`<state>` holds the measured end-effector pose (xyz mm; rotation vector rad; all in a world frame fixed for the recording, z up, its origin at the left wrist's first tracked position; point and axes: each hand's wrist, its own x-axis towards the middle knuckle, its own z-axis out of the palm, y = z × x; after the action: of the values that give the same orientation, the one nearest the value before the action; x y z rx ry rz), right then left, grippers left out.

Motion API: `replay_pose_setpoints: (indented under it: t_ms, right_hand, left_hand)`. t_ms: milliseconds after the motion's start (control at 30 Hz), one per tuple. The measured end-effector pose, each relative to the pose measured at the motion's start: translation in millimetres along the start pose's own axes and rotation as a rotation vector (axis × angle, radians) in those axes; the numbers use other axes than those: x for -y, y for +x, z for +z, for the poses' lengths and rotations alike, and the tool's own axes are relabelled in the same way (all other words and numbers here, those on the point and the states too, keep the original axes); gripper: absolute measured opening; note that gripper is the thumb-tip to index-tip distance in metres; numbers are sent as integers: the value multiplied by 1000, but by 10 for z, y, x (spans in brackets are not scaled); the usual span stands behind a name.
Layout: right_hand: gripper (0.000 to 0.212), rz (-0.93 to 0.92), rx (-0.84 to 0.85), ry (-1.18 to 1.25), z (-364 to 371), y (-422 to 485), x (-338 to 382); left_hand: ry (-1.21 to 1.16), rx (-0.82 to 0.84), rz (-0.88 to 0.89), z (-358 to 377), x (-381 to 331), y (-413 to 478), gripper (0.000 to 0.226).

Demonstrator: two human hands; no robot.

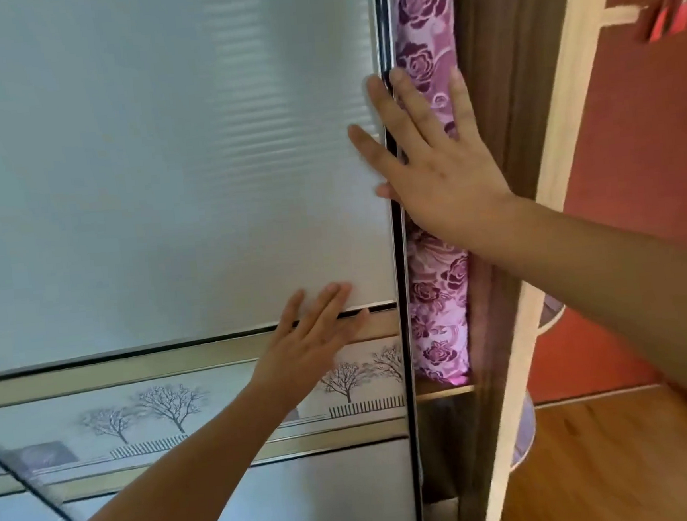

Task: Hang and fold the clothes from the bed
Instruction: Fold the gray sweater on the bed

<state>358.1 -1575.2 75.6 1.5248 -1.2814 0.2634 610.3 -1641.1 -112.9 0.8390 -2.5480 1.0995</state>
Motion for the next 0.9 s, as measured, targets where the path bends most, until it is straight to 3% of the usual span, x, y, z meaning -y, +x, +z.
replay_pose_setpoints:
  t_ms: [333, 633, 900]
  right_hand:
    - [95, 49, 187, -280, -16, -561, -569]
    - [93, 77, 260, -295, 35, -739, -811]
    - [91, 113, 313, -249, -5, -775, -829]
  left_hand:
    - [18, -64, 79, -49, -607, 702, 123]
    - [12, -171, 86, -52, -875, 972, 113]
    - [-13, -138, 97, -102, -922, 982, 114]
